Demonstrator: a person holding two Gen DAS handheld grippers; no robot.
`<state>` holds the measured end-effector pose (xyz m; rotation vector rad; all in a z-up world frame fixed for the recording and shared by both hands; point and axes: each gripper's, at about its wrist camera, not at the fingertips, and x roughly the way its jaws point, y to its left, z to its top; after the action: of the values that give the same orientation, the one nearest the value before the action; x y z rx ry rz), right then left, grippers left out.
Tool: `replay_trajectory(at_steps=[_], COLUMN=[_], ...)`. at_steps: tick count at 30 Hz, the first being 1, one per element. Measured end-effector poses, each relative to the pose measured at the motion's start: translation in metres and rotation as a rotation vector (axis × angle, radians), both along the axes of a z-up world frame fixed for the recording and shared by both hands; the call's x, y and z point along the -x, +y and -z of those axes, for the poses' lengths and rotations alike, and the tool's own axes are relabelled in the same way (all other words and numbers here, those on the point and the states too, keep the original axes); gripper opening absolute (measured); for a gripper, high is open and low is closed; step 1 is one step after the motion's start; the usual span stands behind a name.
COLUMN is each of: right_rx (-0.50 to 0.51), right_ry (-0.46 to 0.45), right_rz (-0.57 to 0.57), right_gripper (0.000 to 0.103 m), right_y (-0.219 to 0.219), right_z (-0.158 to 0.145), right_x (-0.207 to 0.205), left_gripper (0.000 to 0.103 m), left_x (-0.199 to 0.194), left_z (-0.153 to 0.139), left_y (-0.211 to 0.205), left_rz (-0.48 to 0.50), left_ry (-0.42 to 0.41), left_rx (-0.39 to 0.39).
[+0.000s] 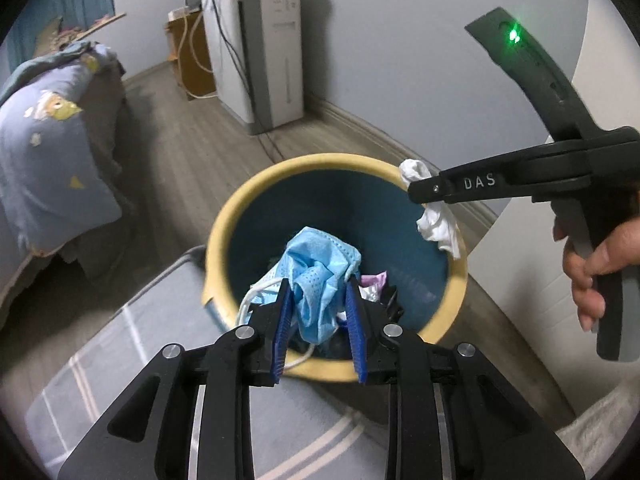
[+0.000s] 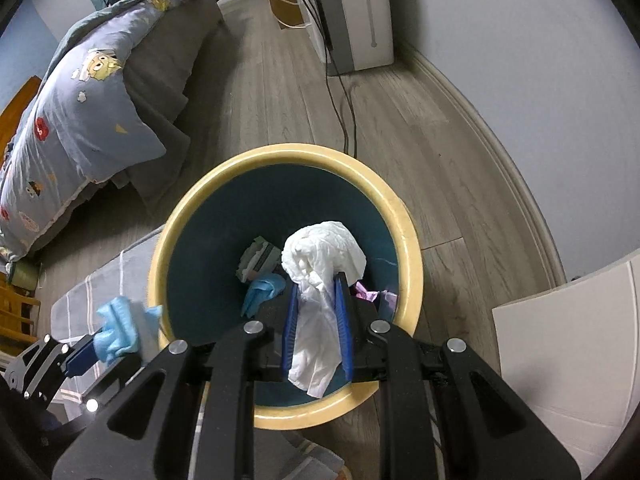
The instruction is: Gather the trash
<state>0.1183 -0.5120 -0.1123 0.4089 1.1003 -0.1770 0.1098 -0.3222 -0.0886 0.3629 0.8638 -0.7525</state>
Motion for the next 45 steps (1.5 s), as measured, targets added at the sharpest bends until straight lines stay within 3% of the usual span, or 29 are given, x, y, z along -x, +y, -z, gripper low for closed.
replay_trajectory(at_steps=[8, 13, 14, 17, 23, 27, 34, 41, 43, 45], right_rx=[-0.045, -0.03, -0.029, -0.022, 0.004, 0.006, 0.044, 0.067, 0.089, 0.131], right_ry=[0.023, 0.02, 0.02, 0.032, 0.038, 0.012, -0.003, -0.021, -0.056, -0.078], right_rz=[0.02, 0.031, 0.036, 0.045, 0.048, 0.062, 0.034, 0.009, -0.005, -0.016], right_gripper=[0.018, 0.019, 0.022, 0.052, 0.055, 0.061, 0.072, 0.087, 0.096, 0.097], right_y=[-0.005, -0.008, -0.009, -0.009, -0.007, -0.009, -0.001, 0.015, 0.021, 0.026], right_z=[0.017, 0.025, 0.027, 0.032, 0.033, 0.023, -0.002, -0.041, -0.059, -0.072], right_x=[-0.011, -0.022, -0.024, -0.028, -0.03, -0.024, -0.001, 0.048, 0.066, 0.083], left_gripper=[0.035, 0.053, 0.055, 0.062, 0.079, 0.092, 0.093, 0.097, 0.097, 0.098], left_x=[-0.014, -0.021, -0.022, -0.023, -0.025, -0.022, -0.019, 0.0, 0.01, 0.021], left_z=[0.027, 0.036, 0.037, 0.039, 0.04, 0.03, 0.0, -0.052, -0.067, -0.078], left_y=[-0.022, -0.02, -0.018, -0.016, -0.007, -0.001, 0.03, 0.066, 0.071, 0.078], left_rz=[-0.004, -0.025, -0.029, -0.036, -0.044, -0.063, -0.132, -0.186, -0.196, -0.22], left_ry=[0.026, 0.025, 0.025, 0.008, -0.002, -0.038, 0.006, 0.042, 0.021, -0.018], left_rx=[-0.018, -0.008, -0.006, -0.02, -0.005, -0.012, 0.026, 0.073, 0.051, 0.031])
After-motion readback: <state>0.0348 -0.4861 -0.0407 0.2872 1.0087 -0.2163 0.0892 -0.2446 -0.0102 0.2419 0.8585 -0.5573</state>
